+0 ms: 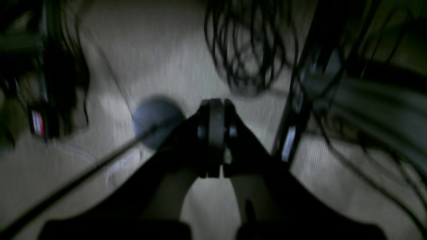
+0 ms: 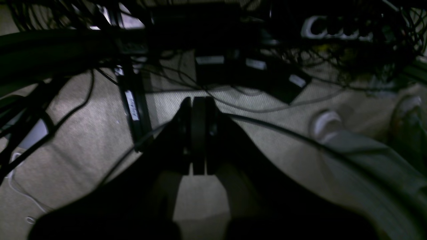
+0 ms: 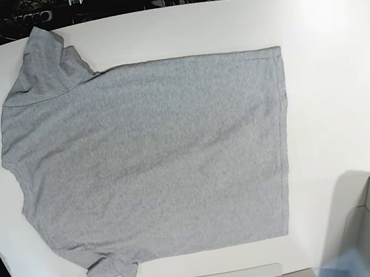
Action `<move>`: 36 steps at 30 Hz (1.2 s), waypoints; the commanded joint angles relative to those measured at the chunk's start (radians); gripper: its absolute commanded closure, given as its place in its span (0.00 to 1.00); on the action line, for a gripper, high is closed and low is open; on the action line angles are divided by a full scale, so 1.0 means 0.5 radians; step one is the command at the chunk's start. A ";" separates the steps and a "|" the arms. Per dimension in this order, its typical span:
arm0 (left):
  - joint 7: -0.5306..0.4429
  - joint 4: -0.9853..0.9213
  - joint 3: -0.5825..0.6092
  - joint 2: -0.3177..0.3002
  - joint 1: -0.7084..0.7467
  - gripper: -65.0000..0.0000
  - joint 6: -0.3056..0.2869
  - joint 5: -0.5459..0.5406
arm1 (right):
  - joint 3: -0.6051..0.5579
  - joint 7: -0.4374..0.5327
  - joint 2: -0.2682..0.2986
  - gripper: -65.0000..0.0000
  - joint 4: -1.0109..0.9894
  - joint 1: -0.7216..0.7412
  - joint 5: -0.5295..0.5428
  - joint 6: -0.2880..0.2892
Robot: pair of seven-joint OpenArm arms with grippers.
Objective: Fold the T-shirt properly
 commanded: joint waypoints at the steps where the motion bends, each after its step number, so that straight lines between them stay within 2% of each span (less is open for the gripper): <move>1: -0.106 0.000 -0.004 -0.010 0.048 1.00 0.004 -0.007 | 0.003 0.071 0.015 1.00 -0.002 -0.049 0.006 0.000; 6: -0.628 0.000 0.005 -0.007 0.220 1.00 0.004 -0.007 | 0.003 0.470 0.055 1.00 -0.002 -0.175 0.006 0.000; 11: -1.211 0.000 0.008 -0.004 0.374 1.00 0.004 -0.001 | 0.006 0.952 0.055 1.00 -0.002 -0.322 0.006 0.000; 15: -1.586 0.000 0.008 -0.004 0.444 1.00 0.004 0.002 | 0.006 1.357 0.055 1.00 -0.002 -0.426 0.006 0.000; 16: -1.665 0.000 0.008 -0.001 0.453 1.00 0.004 0.002 | 0.006 1.403 0.055 1.00 0.000 -0.454 0.006 0.000; 24: -1.672 0.190 -0.004 0.005 0.561 1.00 0.007 -0.004 | 0.006 1.388 0.058 1.00 0.267 -0.610 0.018 -0.003; 30: -1.668 0.890 -0.004 0.082 0.920 1.00 0.013 -0.007 | 0.003 1.382 0.110 1.00 1.123 -1.077 0.217 0.000; 36: -1.665 1.537 -0.007 0.147 1.239 1.00 0.016 -0.007 | 0.003 1.376 0.202 0.99 1.838 -1.476 0.248 0.000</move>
